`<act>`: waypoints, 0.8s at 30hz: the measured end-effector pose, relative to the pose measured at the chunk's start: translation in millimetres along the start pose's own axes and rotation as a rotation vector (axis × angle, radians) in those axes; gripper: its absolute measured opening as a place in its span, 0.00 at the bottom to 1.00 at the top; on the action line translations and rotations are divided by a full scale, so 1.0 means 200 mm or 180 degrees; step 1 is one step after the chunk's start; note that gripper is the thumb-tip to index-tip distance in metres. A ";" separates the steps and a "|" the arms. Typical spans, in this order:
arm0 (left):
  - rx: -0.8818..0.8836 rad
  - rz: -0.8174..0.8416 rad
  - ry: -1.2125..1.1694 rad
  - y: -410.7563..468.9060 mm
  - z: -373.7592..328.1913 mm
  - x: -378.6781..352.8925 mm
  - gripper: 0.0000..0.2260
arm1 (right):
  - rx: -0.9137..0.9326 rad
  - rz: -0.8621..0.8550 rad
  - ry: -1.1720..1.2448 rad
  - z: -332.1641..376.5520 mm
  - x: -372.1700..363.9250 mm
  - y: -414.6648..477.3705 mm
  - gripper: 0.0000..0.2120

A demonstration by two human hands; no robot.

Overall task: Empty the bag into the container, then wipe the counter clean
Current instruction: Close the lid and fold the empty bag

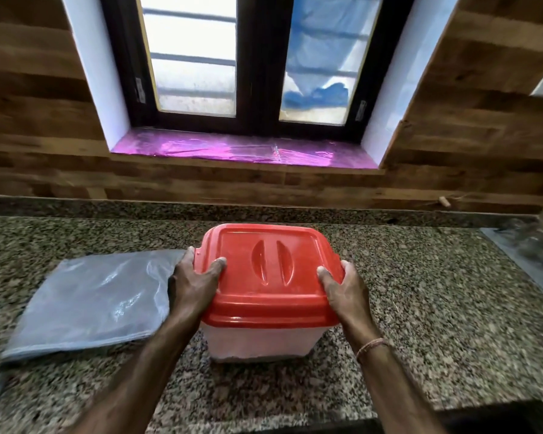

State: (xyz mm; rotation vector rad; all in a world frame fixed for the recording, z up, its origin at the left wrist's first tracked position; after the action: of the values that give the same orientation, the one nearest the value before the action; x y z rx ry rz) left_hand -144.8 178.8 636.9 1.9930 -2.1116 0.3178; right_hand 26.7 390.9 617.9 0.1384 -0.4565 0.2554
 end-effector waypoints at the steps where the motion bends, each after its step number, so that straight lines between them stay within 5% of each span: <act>1: 0.0005 0.0023 -0.0023 -0.01 0.02 0.01 0.30 | -0.0005 0.0012 -0.0009 -0.02 -0.01 -0.01 0.31; 7: 0.0485 0.0214 -0.0326 0.02 0.08 0.00 0.35 | -0.0754 0.0299 0.0628 -0.04 -0.01 0.04 0.26; 12: 0.1382 0.0246 -0.0579 0.03 0.13 0.00 0.40 | -0.1530 0.0543 0.1301 -0.08 0.01 0.05 0.43; 16: 0.0718 -0.0392 0.0165 0.02 0.10 0.02 0.41 | -0.0884 -0.0335 0.0396 -0.08 -0.01 0.05 0.52; 20: 0.0125 -0.0423 0.0212 -0.02 0.05 0.03 0.35 | -0.0569 -0.0255 0.0242 -0.07 0.01 0.07 0.28; 24: -0.0215 -0.0433 0.0328 -0.04 0.03 0.04 0.32 | -0.0136 -0.0015 -0.0273 -0.04 0.01 0.06 0.23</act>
State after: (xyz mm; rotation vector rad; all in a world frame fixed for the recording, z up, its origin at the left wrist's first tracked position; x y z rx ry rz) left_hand -137.3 169.6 633.3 2.0232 -1.8893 0.3138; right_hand 28.3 404.9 612.5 0.1091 -0.5465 0.2356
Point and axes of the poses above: each hand's wrist, its own y-axis towards the middle knuckle, its own x-axis out of the back of the hand, z = x × y, the point moved 2 cm from there along y, towards the middle knuckle, and after that the axes turned 15 degrees about -z, right-handed, at the moved point
